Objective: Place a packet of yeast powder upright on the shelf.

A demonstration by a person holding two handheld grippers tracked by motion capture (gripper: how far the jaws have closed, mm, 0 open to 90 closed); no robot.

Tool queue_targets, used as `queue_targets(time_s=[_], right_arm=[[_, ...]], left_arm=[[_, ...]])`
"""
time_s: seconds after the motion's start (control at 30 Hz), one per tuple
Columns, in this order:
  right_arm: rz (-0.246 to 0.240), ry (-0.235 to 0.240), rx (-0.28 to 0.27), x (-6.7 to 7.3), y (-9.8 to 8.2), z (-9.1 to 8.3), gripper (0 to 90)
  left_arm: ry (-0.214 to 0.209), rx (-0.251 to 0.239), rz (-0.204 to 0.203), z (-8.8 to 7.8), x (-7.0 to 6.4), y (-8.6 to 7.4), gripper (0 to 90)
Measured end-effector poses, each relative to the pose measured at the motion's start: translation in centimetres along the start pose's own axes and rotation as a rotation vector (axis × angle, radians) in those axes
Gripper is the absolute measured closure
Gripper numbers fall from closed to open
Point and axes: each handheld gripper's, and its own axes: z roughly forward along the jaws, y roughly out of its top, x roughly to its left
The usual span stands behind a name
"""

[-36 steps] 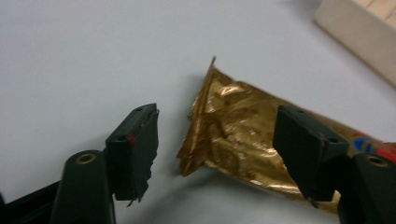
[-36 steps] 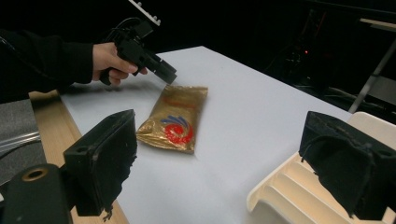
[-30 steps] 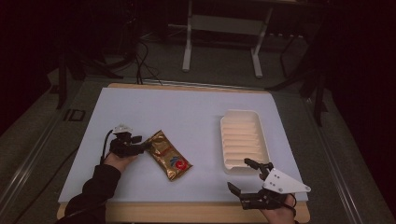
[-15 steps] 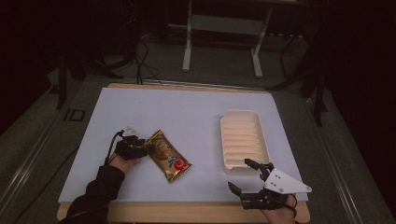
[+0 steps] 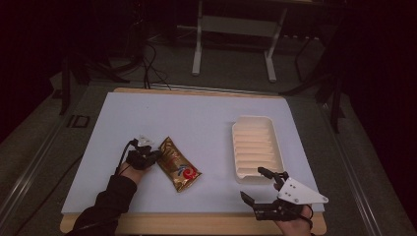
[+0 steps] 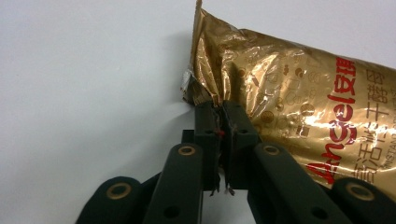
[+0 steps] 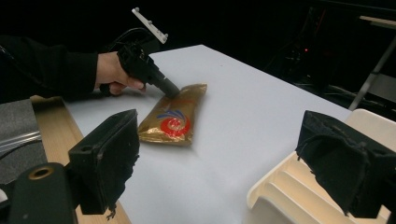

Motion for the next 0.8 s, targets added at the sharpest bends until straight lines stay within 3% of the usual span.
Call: queue_targets(time_s=[0.13, 0.37, 0.7, 0.8], right_arm=[[0.005, -0.007, -0.001, -0.1, 0.0, -0.1, 13.2], [0.014, -0.015, -0.009, -0.4, -0.1, -0.3, 13.3], [0.028, -0.013, 0.001, -0.5, -0.2, -0.2, 10.9], [0.037, -0.013, -0.012, -0.6, -0.2, -0.3, 10.9]], left_arm=[[-0.015, -0.018, -0.021, -0.1, 0.2, 0.1, 88.2], [-0.009, -0.069, 0.007, -1.5, -0.4, 1.1, 88.9], [-0.011, -0.157, 0.086, -3.9, -1.6, 2.4, 89.0], [-0.033, -0.176, 0.103, -4.5, -2.0, 2.7, 89.0]])
